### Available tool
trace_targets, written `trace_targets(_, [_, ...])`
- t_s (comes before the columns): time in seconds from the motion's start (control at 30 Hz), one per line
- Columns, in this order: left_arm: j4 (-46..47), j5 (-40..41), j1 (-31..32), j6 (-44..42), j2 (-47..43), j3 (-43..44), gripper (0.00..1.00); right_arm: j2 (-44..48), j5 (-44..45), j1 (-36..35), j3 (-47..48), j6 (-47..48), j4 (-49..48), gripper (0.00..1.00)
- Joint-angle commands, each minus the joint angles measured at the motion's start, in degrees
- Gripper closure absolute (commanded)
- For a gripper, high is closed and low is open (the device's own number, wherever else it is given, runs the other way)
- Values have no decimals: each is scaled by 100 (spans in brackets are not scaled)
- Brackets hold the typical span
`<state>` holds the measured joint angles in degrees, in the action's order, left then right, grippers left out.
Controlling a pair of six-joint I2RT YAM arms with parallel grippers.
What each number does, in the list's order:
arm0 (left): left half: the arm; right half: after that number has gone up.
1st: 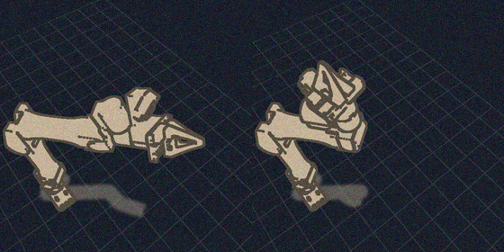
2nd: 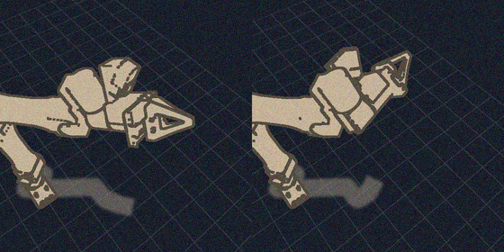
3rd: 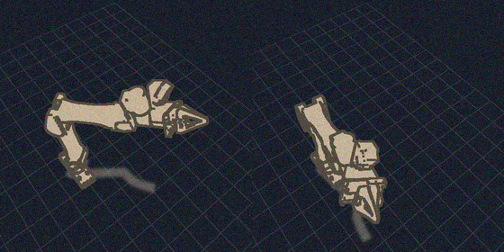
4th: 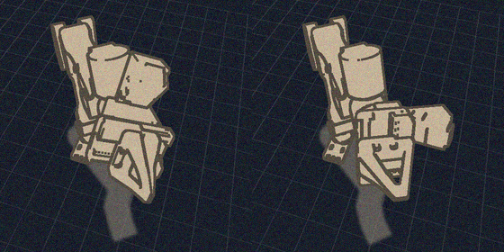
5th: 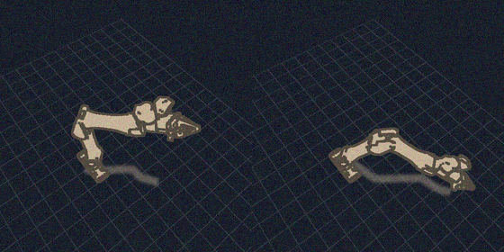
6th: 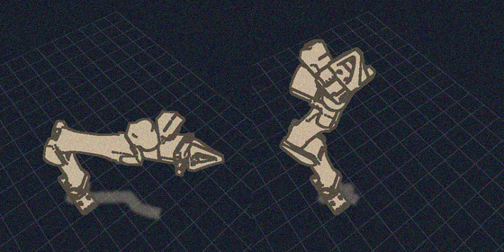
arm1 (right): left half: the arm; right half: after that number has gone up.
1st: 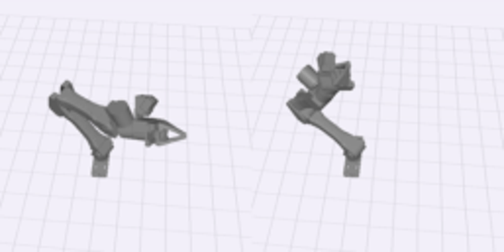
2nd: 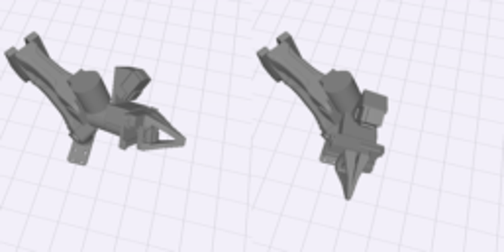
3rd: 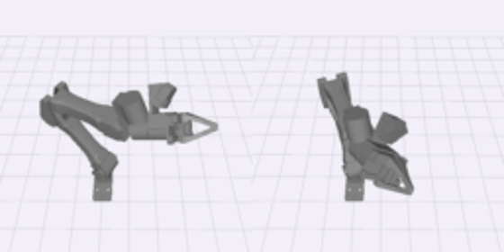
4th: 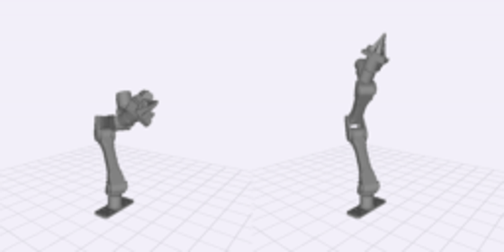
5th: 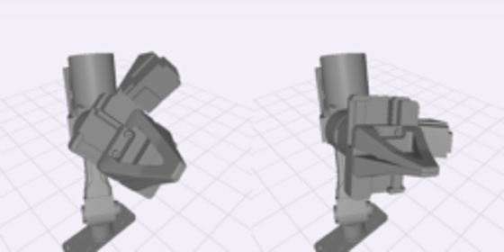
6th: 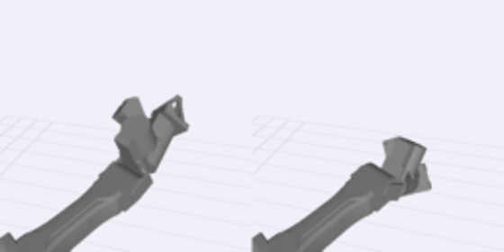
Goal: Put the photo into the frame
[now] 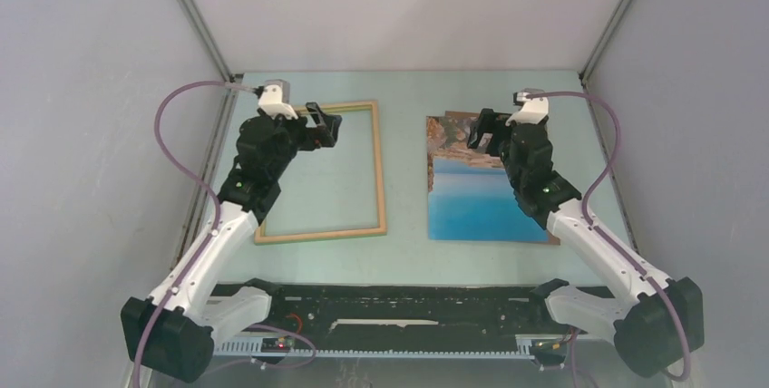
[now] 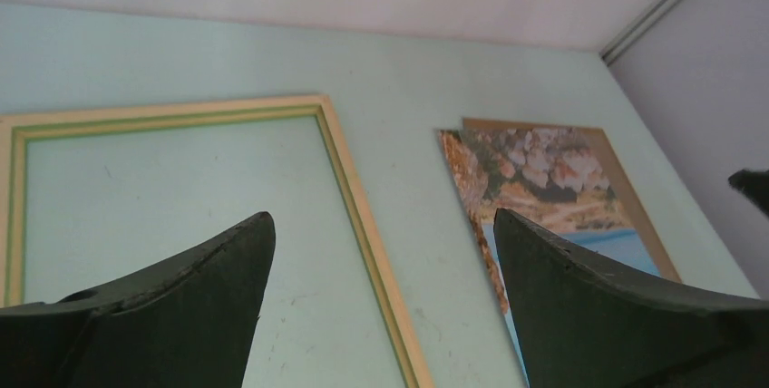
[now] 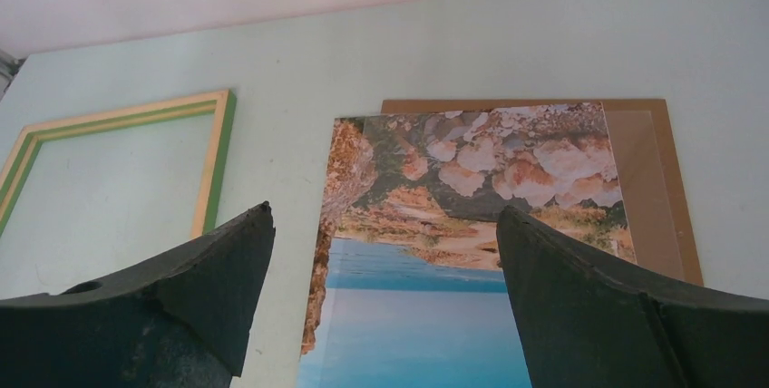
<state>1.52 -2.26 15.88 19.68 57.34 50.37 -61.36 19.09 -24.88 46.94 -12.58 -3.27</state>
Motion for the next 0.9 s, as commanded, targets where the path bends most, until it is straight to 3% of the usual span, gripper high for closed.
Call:
trace_targets(0.0, [-187, 164, 306, -354, 228, 244, 2, -110, 243, -11, 123, -103, -456, 0])
trace_targets(0.27, [-697, 298, 1155, -392, 1278, 672, 0, -480, -471, 440, 155, -292, 176, 0])
trace_targets(0.47, [-730, -228, 1650, 315, 2288, 981, 2, -978, -2825, 1974, 162, -1140, 681, 0])
trace_targets(0.53, [-719, -427, 1782, 801, 2657, 1147, 8, -1167, -3583, 2411, 101, -1301, 618, 0])
trace_targets(0.67, [-420, -368, 2280, 1868, 3443, 1382, 10, -1457, -3822, 2984, -22, -1515, 684, 1])
trace_targets(0.87, [-337, -343, 2836, 2198, 4903, 2307, 8, -1699, -4610, 4338, -279, -1643, 701, 3])
